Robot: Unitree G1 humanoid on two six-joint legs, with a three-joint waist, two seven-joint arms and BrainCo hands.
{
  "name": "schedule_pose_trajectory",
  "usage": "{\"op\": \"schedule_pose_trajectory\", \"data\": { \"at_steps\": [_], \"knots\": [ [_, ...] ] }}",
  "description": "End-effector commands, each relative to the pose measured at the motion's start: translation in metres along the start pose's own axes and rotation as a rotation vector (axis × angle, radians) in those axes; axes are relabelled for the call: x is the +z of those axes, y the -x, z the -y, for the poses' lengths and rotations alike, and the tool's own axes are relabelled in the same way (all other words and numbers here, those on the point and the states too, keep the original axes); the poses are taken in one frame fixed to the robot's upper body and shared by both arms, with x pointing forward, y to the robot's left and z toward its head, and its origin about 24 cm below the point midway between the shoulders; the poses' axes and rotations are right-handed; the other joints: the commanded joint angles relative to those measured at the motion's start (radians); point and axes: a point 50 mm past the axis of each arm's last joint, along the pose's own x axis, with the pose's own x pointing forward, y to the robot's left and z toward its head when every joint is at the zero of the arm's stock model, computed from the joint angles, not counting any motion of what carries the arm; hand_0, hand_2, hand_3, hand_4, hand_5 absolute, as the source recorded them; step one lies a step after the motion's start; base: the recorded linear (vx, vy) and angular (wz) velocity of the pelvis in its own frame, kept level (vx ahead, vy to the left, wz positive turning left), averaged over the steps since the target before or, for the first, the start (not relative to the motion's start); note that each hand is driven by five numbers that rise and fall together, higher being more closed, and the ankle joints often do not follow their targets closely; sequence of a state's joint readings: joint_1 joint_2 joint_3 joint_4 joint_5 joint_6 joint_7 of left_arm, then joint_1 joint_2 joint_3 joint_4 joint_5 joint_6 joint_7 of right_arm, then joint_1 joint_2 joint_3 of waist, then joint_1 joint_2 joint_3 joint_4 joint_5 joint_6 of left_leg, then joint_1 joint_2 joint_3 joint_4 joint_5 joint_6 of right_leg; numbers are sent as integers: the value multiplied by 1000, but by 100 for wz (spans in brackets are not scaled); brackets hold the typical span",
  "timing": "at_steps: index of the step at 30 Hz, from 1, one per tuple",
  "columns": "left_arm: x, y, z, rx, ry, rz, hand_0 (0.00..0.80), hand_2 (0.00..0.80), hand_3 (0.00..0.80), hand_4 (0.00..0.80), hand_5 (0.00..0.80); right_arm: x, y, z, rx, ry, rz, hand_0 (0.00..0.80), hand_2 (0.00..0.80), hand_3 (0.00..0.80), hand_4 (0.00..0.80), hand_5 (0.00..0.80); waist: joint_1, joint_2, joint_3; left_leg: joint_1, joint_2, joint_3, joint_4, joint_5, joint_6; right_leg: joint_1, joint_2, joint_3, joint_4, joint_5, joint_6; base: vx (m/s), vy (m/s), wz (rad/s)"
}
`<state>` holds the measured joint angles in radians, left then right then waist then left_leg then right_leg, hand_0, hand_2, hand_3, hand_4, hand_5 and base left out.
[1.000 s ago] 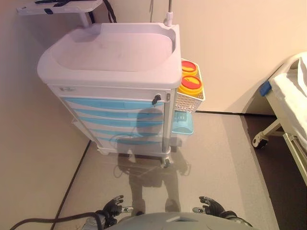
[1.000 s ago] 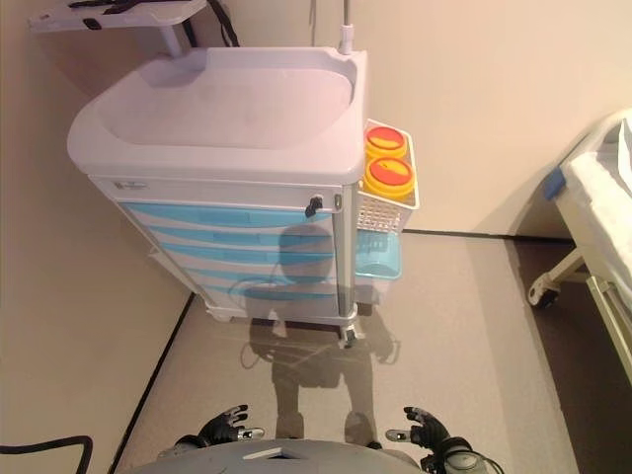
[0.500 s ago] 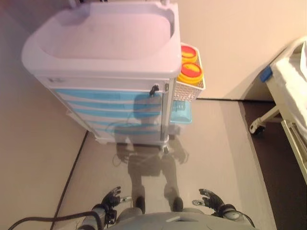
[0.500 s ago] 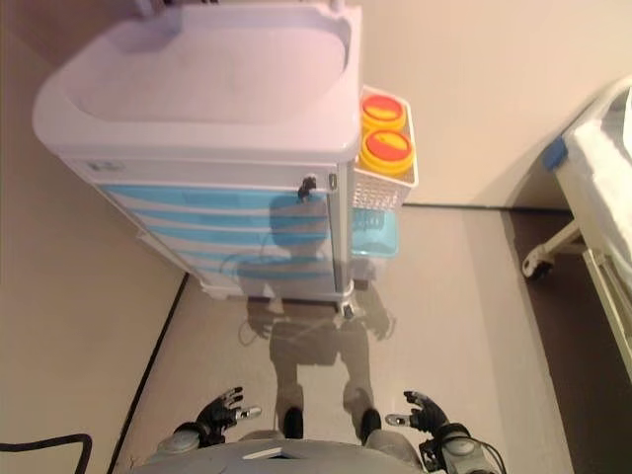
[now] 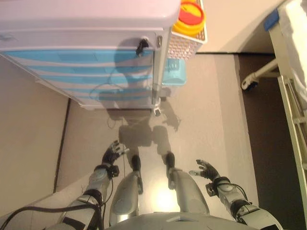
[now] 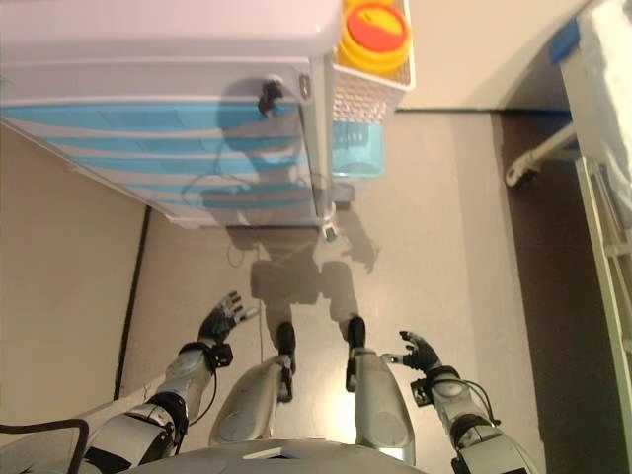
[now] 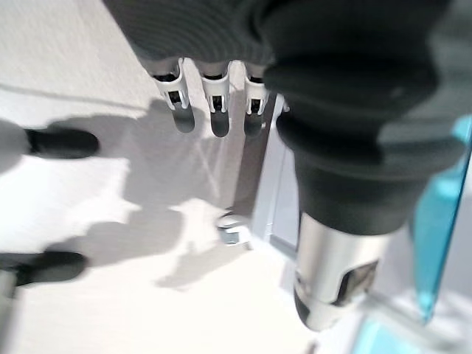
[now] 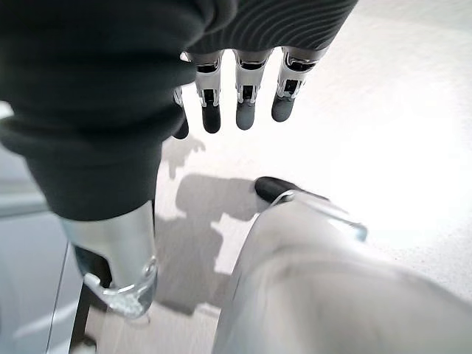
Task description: Open the drawer and pick up the medicine
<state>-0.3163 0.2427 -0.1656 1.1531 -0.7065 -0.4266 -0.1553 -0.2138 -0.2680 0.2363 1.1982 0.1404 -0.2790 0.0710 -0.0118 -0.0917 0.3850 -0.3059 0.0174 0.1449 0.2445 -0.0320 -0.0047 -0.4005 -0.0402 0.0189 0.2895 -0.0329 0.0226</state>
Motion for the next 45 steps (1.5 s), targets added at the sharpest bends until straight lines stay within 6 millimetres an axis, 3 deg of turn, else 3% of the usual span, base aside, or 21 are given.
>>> {"op": "schedule_pose_trajectory", "data": {
  "at_steps": [1, 5, 9, 16, 18, 24, 36, 41, 45],
  "knots": [
    [45, -8, 6, -71, 183, 272, 0, 0, 0, 0, 0, 5, 1, 6, -7, 23, 30, 0, 0, 0, 0, 0, -21, -13, 0, -108, -39, 3, 152, -107, 54, -39, -7, -31, 9, 43, 49, -54, 96, -12],
    [91, -15, 21, -231, 387, 479, 0, 0, 0, 0, 0, 7, 2, 12, -11, 38, 37, 0, 0, 0, 0, 0, -33, -21, 26, -161, -32, 7, 195, -126, 52, -88, 6, -20, 31, 45, 49, -38, 86, -9],
    [131, -17, 19, -376, 518, 651, 0, 0, 0, 0, 0, 11, 2, 15, -10, 43, 58, 0, 0, 0, 0, 0, -42, -34, 47, -213, -29, 13, 242, -150, 52, -124, 12, -14, 35, 52, 48, -29, 41, -19],
    [193, -13, 24, -534, 602, 869, 0, 0, 0, 0, 0, 15, 2, 13, -7, 36, 82, 0, 0, 0, 0, 0, -52, -42, 72, -264, -35, 14, 301, -185, 58, -156, 14, -7, 38, 60, 45, -3, 7, -3],
    [221, -11, 29, -586, 618, 939, 0, 0, 0, 0, 0, 16, 3, 12, -3, 36, 93, 0, 0, 0, 0, 0, -56, -42, 77, -280, -36, 17, 316, -192, 60, -166, 15, -5, 36, 63, 43, 0, 0, 0],
    [267, 1, 34, -675, 648, 1081, 0, 0, 0, 0, 0, 15, 4, 9, 9, 31, 115, 0, 0, 0, 0, 0, -60, -46, 84, -293, -40, 18, 336, -209, 61, -167, 12, -7, 22, 70, 44, 0, 0, 0],
    [306, 18, 31, -749, 675, 1211, 0, 0, 0, 0, 0, 13, 6, 5, 9, 23, 127, 0, 0, 0, 0, 0, -50, -46, 97, -279, -48, 10, 331, -215, 60, -144, 2, -22, 13, 66, 43, 1, -6, 1],
    [312, 19, 29, -752, 687, 1206, 0, 0, 0, 0, 0, 13, 6, 3, 13, 16, 130, 0, 0, 0, 0, 0, -45, -49, 102, -268, -47, 8, 320, -212, 60, -131, 1, -26, 6, 67, 44, 2, -30, 3],
    [310, 14, 23, -656, 674, 1147, 0, 0, 0, 0, 0, 14, 5, 0, 20, 9, 130, 0, 0, 0, 0, 0, -41, -53, 105, -262, -46, 5, 312, -207, 59, -122, 1, -32, 2, 66, 45, 5, -41, 4]
  ]
}}
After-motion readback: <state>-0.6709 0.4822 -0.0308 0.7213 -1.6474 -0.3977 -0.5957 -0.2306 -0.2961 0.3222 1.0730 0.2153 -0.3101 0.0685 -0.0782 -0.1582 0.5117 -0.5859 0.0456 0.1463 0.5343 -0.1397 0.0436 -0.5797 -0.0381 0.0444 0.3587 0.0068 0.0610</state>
